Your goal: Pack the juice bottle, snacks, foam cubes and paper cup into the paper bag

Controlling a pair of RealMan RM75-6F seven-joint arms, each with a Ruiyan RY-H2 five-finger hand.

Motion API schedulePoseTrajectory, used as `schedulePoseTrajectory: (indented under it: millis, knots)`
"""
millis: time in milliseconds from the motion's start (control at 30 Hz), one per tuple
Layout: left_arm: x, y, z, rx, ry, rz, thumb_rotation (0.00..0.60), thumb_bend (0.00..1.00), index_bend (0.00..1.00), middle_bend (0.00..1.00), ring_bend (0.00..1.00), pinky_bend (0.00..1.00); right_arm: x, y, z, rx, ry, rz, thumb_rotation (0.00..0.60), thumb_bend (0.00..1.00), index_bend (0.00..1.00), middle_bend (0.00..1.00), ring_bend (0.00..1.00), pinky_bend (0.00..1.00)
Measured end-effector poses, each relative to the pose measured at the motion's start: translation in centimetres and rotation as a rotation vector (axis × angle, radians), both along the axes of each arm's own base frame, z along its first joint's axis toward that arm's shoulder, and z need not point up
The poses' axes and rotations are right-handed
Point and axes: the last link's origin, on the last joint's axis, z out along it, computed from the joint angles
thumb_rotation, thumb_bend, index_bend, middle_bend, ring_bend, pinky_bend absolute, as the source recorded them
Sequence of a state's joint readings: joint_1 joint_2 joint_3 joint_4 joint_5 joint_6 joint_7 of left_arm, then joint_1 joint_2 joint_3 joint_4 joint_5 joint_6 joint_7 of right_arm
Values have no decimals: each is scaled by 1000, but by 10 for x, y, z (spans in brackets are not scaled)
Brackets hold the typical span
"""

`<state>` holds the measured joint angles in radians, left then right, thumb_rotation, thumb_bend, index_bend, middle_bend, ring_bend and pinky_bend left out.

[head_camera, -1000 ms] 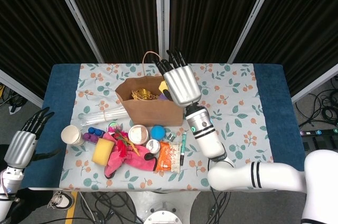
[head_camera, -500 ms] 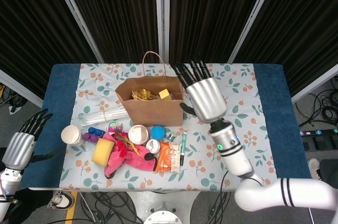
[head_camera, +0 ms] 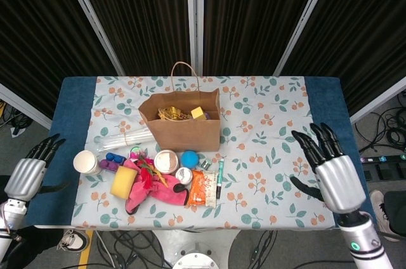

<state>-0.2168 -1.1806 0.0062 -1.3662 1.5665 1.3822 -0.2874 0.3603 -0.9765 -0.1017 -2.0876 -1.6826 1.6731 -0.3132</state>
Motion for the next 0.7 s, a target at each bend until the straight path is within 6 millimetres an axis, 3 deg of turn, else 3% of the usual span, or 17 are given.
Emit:
schedulePoseTrajectory:
  millis: [133,300,500,700]
  knots:
    - [1,5,-3,-32,52,15,600,93,134,102,64,160,-30,21,-4,29,62,-101,600,0,88,204,4,0]
    - [2,16,-10,-76,110,27,600,93,134,102,64,160,-51,31,-13,87,60,-161,600,0,88,203,4,0]
    - [1,38,-16,-103,176,38,600,93,134,103,64,159,-53,39,-12,107,31,-138,600,2,90,202,3,0]
    - [1,47,-26,-144,212,37,600,93,134,102,64,160,-54,39,-8,113,12,-140,600,2,97,204,4,0]
